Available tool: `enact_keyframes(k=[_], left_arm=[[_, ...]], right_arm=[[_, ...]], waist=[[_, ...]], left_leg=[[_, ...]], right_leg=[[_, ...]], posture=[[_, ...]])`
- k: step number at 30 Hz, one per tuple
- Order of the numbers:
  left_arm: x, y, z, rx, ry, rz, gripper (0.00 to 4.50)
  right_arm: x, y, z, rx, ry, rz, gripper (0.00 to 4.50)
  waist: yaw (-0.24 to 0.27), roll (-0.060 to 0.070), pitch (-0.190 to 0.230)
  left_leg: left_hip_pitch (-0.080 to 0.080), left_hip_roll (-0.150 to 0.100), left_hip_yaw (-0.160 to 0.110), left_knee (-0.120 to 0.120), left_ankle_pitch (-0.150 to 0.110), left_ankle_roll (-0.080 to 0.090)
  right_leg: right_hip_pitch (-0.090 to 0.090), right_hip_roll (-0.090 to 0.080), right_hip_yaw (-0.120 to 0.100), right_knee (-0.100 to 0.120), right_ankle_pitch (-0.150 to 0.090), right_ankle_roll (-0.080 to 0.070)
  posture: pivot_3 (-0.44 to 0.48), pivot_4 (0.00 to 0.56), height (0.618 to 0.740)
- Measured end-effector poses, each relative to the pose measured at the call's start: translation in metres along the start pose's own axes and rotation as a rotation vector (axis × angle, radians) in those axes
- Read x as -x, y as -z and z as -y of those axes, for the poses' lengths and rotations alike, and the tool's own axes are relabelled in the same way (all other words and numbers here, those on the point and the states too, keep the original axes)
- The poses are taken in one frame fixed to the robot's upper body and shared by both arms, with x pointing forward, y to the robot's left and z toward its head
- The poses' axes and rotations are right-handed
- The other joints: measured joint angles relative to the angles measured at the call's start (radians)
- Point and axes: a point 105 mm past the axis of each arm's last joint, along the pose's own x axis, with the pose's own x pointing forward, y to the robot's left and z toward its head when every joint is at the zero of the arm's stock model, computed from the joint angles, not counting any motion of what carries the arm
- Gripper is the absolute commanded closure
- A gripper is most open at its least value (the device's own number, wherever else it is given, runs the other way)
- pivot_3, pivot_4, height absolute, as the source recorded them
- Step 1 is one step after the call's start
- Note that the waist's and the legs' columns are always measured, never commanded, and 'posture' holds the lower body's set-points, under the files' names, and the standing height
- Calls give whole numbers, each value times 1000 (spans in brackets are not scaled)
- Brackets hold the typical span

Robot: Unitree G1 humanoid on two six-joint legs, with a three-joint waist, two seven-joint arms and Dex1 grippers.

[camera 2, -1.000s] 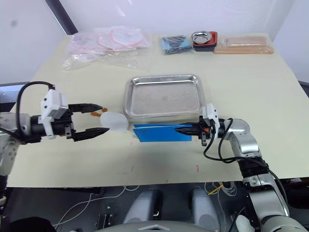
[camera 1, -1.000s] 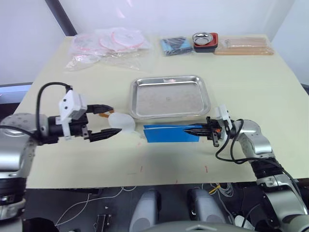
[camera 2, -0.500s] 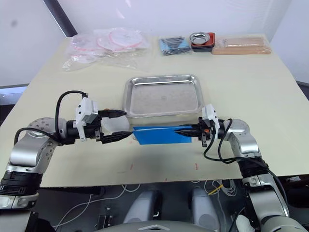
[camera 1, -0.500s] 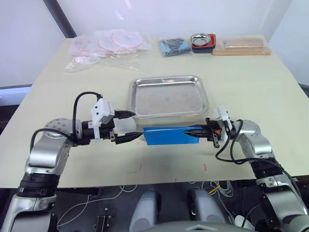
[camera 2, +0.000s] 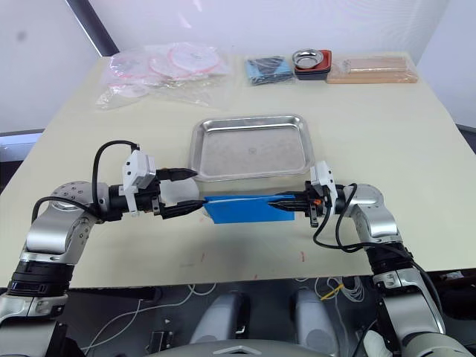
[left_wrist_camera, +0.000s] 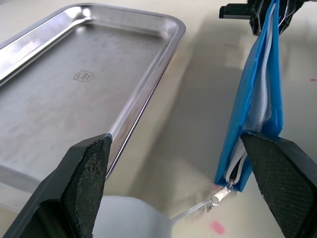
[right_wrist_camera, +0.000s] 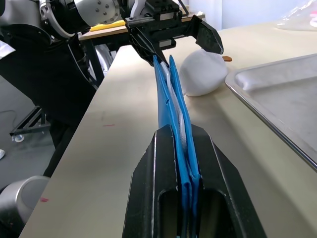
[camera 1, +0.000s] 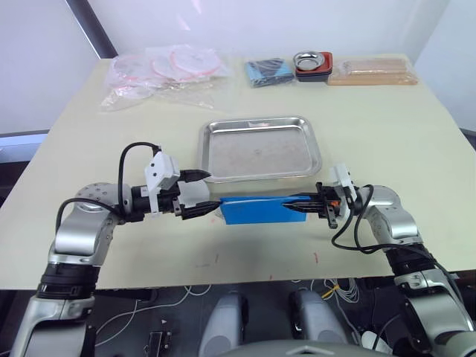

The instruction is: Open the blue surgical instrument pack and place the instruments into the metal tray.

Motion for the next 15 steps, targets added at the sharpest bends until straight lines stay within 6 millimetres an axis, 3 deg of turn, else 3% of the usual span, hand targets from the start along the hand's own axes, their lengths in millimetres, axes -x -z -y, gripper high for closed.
enact_keyframes(k=[5, 11, 14, 15], left_arm=[[-15, 0, 8, 105, 32, 95, 54], [-15, 1, 11, 126, 47, 99, 54], [-15, 1, 12, 128, 57, 99, 864], [-15, 1, 12, 128, 61, 99, 1377]], right_arm=[[-1, 0, 0, 1, -4, 2, 4500], [-2, 1, -1, 1, -8, 1, 4500], [-3, 1, -1, 0, -10, 1, 4500], [-3, 1, -1, 0, -9, 1, 4500]], waist=[[0, 0, 0], [0, 0, 0], [0, 0, 0], [0, 0, 0]], left_leg=[[0, 0, 0, 0, 0, 0], [0, 0, 0, 0, 0, 0], [0, 0, 0, 0, 0, 0], [0, 0, 0, 0, 0, 0]], right_leg=[[0, 0, 0, 0, 0, 0], [0, 0, 0, 0, 0, 0], [0, 0, 0, 0, 0, 0], [0, 0, 0, 0, 0, 0]], posture=[[0, 150, 740], [0, 150, 740], [0, 150, 740], [0, 150, 740]])
